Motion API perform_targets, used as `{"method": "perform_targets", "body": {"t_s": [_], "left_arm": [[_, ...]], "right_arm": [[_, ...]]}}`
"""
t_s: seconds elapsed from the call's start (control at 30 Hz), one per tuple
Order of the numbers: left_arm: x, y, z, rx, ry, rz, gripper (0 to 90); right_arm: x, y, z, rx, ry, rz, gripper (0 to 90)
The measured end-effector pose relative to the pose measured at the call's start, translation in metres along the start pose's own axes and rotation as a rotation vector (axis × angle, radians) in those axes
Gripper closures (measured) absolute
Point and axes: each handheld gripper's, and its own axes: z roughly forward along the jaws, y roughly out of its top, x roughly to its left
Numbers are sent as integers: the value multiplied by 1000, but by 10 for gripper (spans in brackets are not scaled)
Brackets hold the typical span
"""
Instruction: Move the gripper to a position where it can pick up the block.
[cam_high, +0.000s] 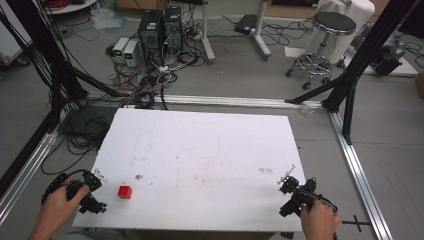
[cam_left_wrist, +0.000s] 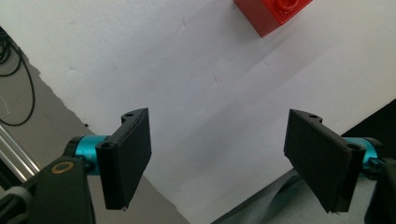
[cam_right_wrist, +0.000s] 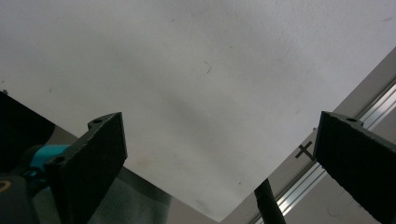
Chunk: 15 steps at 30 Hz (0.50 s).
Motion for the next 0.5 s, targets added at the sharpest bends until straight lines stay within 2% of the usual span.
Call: {"method": "perform_targets", "body": {"t_s": [0.33, 0.5], "left_arm": [[0, 0, 1, 0, 6, 2, 235], [0, -1, 0, -3, 6, 5, 235]], "right_arm": [[0, -2, -1, -8, 0, 13, 19], [0, -1, -2, -11, -1, 3, 19]]}}
